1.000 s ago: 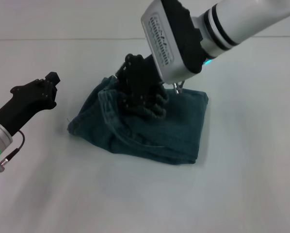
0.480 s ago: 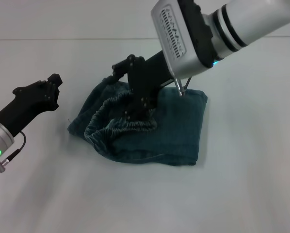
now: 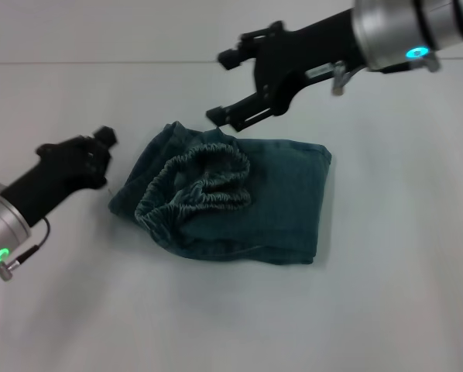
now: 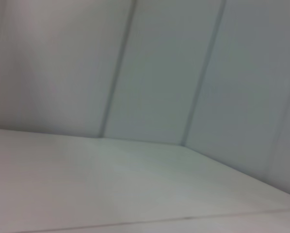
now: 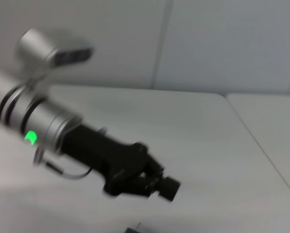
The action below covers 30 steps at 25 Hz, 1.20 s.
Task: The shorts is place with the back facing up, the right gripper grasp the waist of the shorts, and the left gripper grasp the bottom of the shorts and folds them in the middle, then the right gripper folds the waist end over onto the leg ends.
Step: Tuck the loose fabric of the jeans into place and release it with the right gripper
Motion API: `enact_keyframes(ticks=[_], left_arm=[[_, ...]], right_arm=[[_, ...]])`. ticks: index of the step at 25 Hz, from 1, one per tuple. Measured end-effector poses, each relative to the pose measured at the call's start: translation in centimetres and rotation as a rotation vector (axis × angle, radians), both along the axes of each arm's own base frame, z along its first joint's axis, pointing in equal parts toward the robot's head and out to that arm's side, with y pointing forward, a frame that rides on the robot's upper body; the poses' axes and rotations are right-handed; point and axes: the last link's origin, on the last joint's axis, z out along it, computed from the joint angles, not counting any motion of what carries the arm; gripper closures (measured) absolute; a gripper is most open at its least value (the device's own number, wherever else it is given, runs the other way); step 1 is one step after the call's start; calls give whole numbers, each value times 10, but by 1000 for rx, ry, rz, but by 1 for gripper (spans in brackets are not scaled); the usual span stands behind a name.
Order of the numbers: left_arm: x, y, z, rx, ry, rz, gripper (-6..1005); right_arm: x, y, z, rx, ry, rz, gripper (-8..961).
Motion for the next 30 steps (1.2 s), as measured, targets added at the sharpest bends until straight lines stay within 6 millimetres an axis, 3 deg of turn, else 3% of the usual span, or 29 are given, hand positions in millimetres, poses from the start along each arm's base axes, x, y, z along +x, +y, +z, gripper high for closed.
enact_keyframes(ticks=[5,7,11,15,21,30], left_arm=[[9,-14,-4,-93,47,-137,984],[10,-17,-3,-103,40,-160,834],[7,-28,9,-129,14,-201,658],[6,-36,13,-178,18,-232,559],[14,-48,9,-270,42,-327,450],[18,-57,2,-336,64,-378,164]], right_arm=[[15,-7,16,-56,51,-243,32],[22,-10,18,-79,66,-316,33],[34,-19,15,-123,71,-394,35],[48,-26,4,-147,69,-440,37],[56,-38,-28,-230,-85,-436,74],[56,-26,-52,-187,-211,-366,74]])
